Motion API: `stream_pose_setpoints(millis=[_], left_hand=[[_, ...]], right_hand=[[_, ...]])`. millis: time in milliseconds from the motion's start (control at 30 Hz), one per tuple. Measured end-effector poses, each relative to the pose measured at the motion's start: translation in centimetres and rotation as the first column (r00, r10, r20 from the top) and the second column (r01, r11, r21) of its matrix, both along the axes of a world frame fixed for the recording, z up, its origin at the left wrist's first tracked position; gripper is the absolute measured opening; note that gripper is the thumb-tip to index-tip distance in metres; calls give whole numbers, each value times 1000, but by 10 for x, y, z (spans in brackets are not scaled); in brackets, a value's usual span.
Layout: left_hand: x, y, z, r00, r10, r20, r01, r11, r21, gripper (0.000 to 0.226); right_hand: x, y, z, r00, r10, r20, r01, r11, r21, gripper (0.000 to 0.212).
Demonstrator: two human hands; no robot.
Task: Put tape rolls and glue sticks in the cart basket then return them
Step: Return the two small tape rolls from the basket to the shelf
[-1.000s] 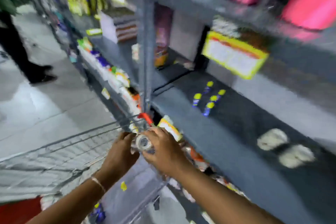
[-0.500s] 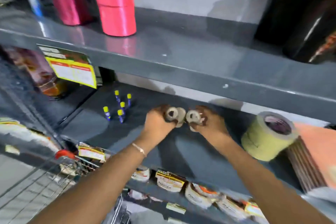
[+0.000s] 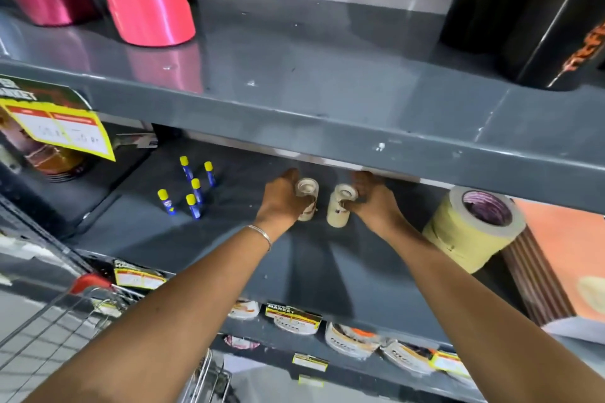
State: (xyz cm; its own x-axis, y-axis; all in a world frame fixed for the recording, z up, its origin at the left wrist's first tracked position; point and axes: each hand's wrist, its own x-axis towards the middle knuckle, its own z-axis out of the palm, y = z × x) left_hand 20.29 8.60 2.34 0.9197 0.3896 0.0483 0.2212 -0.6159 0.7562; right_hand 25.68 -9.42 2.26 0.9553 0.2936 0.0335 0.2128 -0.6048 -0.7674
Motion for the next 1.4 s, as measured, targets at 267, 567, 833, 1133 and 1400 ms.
stream_pose_setpoints(millis=[267,567,833,1133,1400], left_hand=[[6,-3,-4,999,-18,-41,19,1000,19,29],[11,-7,-4,997,-48,-65,52,998,47,28],[13,-6,-5,995,-56,-81,64,992,106,20],[0,8,-27,996,-7,-89,1,998,-67,56],[-34,26,-35,999,35,-1,-34,975,-218,66]], right_hand=[[3,4,-5,999,-25,-24,25,1000,10,39],[4,9,-9,999,8,-47,-7,1000,25,45],[6,10,-13,999,-21,-36,21,1000,-1,45],[7,10,-17,998,-55,-33,56,998,15,45],[11,14,-23,998,-52,-25,52,999,-1,55]])
